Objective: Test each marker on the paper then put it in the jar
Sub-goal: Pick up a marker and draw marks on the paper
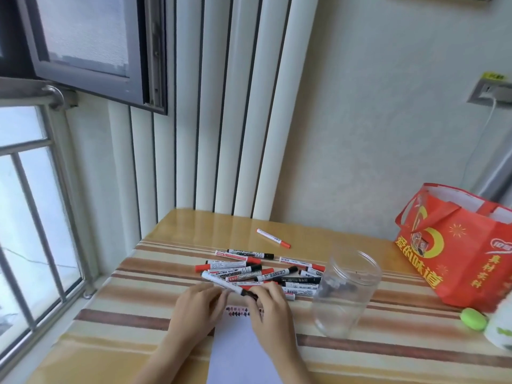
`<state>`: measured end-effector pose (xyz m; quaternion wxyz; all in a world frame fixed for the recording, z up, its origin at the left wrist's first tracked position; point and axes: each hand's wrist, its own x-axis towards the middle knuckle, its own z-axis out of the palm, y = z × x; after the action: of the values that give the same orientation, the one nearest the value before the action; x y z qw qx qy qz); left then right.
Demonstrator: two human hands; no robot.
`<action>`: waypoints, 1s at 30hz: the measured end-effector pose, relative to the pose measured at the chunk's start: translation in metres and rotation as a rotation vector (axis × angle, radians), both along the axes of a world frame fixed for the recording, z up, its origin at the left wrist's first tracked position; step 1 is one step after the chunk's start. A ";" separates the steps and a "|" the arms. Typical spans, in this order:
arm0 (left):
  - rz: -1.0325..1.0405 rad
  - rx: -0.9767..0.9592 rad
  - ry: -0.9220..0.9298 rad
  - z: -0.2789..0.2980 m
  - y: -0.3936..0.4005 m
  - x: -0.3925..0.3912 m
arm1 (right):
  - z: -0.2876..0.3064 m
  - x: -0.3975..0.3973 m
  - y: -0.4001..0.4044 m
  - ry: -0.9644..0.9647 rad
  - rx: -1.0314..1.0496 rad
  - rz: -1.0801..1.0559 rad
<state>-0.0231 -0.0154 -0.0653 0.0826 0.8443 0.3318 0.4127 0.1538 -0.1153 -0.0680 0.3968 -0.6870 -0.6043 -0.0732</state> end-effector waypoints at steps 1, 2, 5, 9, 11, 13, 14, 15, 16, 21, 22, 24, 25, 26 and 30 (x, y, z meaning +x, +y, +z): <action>0.006 -0.039 0.015 -0.003 0.000 0.001 | -0.001 0.001 0.000 0.000 0.025 0.012; -0.004 -0.078 0.033 -0.005 0.000 0.003 | -0.001 0.002 0.000 -0.002 0.044 0.027; -0.139 -0.177 0.022 0.000 0.005 0.004 | -0.001 0.001 0.000 -0.010 0.043 0.069; -0.390 -0.218 -0.094 0.012 0.004 0.003 | -0.004 -0.003 0.002 -0.086 -0.059 0.135; -0.436 -0.214 -0.135 0.013 0.006 0.002 | -0.004 -0.003 0.002 -0.107 -0.099 0.186; -0.410 -0.239 -0.175 0.011 0.011 0.002 | -0.004 -0.003 0.001 -0.069 -0.097 0.205; -0.388 -0.228 -0.166 0.009 0.013 0.003 | -0.004 -0.003 0.000 -0.026 -0.077 0.192; -0.358 -0.188 -0.128 0.007 0.014 0.004 | -0.003 -0.003 -0.002 0.030 -0.040 0.162; -0.317 -0.122 -0.059 0.004 0.015 0.006 | -0.001 -0.004 -0.004 0.081 0.030 0.123; -0.255 0.005 0.169 -0.008 0.015 0.013 | 0.003 -0.003 -0.003 -0.194 0.322 -0.075; -0.308 0.001 0.205 -0.006 0.012 0.014 | 0.002 -0.003 0.000 -0.272 0.289 -0.085; -0.406 -0.011 0.222 -0.004 0.007 0.014 | -0.005 -0.006 0.005 -0.350 0.210 -0.061; -0.418 -0.029 0.194 -0.003 0.005 0.013 | -0.008 -0.006 0.007 -0.367 0.170 -0.048; -0.404 -0.057 0.155 -0.001 0.004 0.012 | -0.011 -0.006 0.008 -0.382 0.138 -0.051; -0.318 -0.024 0.126 0.003 0.007 0.009 | -0.008 -0.007 0.005 -0.412 0.108 -0.103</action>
<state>-0.0138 -0.0085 -0.0625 0.1357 0.9093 0.2035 0.3367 0.1465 -0.1105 -0.0762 0.2968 -0.6652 -0.6320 -0.2645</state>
